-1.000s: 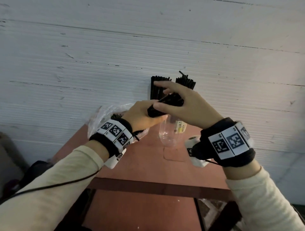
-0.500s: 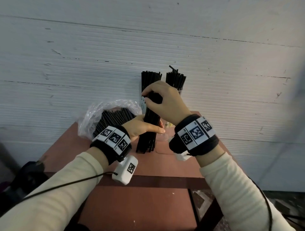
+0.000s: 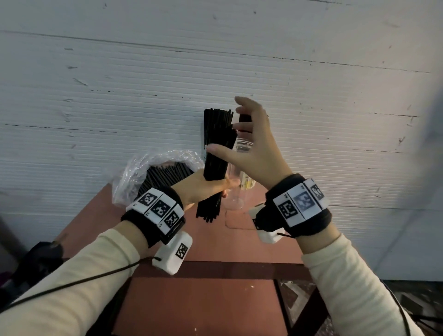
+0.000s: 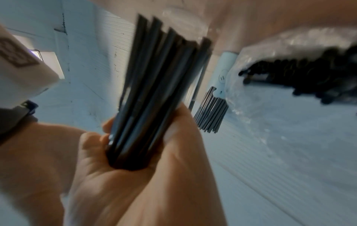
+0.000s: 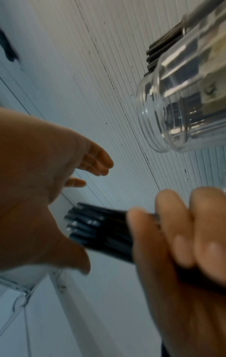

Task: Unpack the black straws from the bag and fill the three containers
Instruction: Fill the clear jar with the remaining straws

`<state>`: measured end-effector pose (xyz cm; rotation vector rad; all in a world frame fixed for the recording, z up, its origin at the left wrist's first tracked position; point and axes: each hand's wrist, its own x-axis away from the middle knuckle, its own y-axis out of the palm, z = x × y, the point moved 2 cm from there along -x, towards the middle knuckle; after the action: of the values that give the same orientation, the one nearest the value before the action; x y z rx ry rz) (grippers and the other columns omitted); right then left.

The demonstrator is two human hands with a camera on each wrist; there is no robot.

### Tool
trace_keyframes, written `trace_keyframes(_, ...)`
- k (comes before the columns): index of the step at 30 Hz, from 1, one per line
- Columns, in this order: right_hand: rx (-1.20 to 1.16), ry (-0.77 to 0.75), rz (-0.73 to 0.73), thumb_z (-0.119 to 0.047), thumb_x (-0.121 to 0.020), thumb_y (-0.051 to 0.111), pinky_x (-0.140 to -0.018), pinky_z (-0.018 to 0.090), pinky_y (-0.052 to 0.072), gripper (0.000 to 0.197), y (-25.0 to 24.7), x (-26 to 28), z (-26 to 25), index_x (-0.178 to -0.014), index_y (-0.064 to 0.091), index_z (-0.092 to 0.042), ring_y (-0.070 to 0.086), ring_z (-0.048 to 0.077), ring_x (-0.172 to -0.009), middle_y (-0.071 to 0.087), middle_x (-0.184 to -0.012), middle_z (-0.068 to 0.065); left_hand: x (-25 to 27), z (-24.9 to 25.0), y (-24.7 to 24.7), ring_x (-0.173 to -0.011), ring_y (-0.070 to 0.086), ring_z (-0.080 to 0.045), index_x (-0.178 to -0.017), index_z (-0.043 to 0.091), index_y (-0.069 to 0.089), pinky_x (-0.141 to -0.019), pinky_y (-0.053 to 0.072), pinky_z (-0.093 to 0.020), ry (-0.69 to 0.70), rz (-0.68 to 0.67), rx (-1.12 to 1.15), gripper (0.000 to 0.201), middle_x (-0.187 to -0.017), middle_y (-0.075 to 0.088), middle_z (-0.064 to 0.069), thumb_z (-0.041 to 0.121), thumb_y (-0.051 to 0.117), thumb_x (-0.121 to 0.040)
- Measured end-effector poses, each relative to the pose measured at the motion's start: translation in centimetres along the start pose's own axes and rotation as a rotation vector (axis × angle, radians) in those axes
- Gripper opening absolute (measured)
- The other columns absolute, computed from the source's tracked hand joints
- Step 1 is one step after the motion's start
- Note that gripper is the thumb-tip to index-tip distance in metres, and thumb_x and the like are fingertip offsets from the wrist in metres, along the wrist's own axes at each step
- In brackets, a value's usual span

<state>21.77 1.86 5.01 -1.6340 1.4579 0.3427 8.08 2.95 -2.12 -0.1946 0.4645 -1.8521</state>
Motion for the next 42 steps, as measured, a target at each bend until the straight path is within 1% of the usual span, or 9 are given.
trace_keyframes(4,0.023,0.141,-0.313,-0.065,-0.054,0.079,-0.094,0.020,0.043,0.094,-0.4,0.3,0.6,-0.133,0.039,-0.035,0.048,0.001,-0.115,0.044,-0.127,-0.013,1.6,3.2,0.0,-0.066,0.058,-0.005,-0.069,0.019,0.059,-0.072,0.049,-0.022,0.111,-0.174,-0.107,0.024,-0.069,0.059,0.002,0.025,0.063,-0.092)
trace_keyframes(8,-0.013,0.152,-0.488,-0.036,-0.070,0.085,-0.069,0.015,0.048,0.055,0.7,1.1,0.6,-0.117,0.061,-0.018,0.060,-0.001,-0.080,0.063,-0.090,-0.006,2.1,3.6,0.7,-0.071,0.061,-0.014,-0.066,0.011,0.060,-0.077,0.053,-0.030,0.129,-0.316,-0.118,0.026,-0.070,0.060,-0.009,0.013,0.063,-0.092)
trace_keyframes(14,-0.045,0.096,-0.267,-0.006,-0.079,0.073,-0.069,0.041,0.053,0.020,0.0,0.6,0.0,-0.083,0.061,0.009,0.063,0.030,-0.074,0.064,-0.079,0.023,0.6,3.3,1.1,-0.077,0.061,-0.022,-0.084,0.004,0.067,-0.078,0.054,-0.034,0.178,-0.142,0.049,0.009,-0.080,0.063,-0.015,0.007,0.075,-0.081)
trace_keyframes(17,-0.130,0.040,-0.107,0.000,-0.080,0.070,-0.067,0.033,0.057,0.015,-1.8,-1.1,-0.7,-0.082,0.059,0.010,0.064,0.022,-0.071,0.062,-0.077,0.022,-0.7,3.9,0.8,-0.097,0.068,-0.023,-0.115,0.019,0.061,-0.089,0.056,-0.046,0.239,0.100,0.125,0.053,-0.104,0.069,-0.009,0.025,0.086,-0.068)
trace_keyframes(21,-0.250,0.014,0.215,0.000,-0.081,0.067,-0.066,0.026,0.056,0.013,-5.1,-4.1,-1.3,-0.083,0.060,0.010,0.063,0.013,-0.070,0.061,-0.075,0.009,-2.9,3.8,0.4,-0.118,0.049,-0.003,-0.130,0.036,0.038,-0.098,0.044,-0.029,0.307,0.429,0.036,0.089,-0.129,0.049,0.010,0.037,0.090,-0.058)
trace_keyframes(26,-0.182,0.056,0.403,-0.005,-0.079,0.068,-0.060,0.024,0.051,0.018,-6.2,-7.0,0.1,-0.080,0.059,0.010,0.056,0.011,-0.063,0.056,-0.071,0.009,-5.3,3.2,0.3,-0.102,0.042,0.007,-0.149,0.018,0.019,-0.075,0.039,-0.001,0.071,0.326,0.039,0.104,-0.126,0.040,0.015,0.020,0.086,-0.069)
trace_keyframes(28,-0.142,0.121,0.366,-0.008,-0.078,0.068,-0.056,0.021,0.048,0.015,-5.6,-7.6,1.6,-0.075,0.058,0.002,0.053,0.009,-0.059,0.052,-0.068,0.007,-5.7,2.8,0.5,-0.093,0.045,0.006,-0.148,0.014,0.024,-0.058,0.042,0.001,0.043,0.294,0.089,0.096,-0.117,0.043,0.016,0.014,0.084,-0.072)
trace_keyframes(33,0.032,0.317,0.088,-0.017,-0.076,0.071,-0.047,0.020,0.040,0.023,-3.2,-8.2,6.2,-0.067,0.050,-0.011,0.047,0.008,-0.050,0.047,-0.059,0.002,-6.7,1.3,-0.3,-0.112,0.058,-0.010,-0.138,0.025,0.041,-0.100,0.048,-0.034,0.005,0.295,0.082,0.091,-0.124,0.060,0.005,0.032,0.090,-0.061)
trace_keyframes(42,0.345,0.549,-0.468,-0.076,-0.049,0.070,-0.046,0.021,0.034,0.063,-0.7,-8.6,9.0,-0.066,0.048,-0.020,0.045,0.010,-0.048,0.049,-0.057,-0.005,-6.7,0.8,-0.6,-0.115,0.057,-0.010,-0.128,0.024,0.051,-0.101,0.047,-0.038,0.042,0.302,0.084,0.085,-0.123,0.061,0.007,0.039,0.091,-0.055)
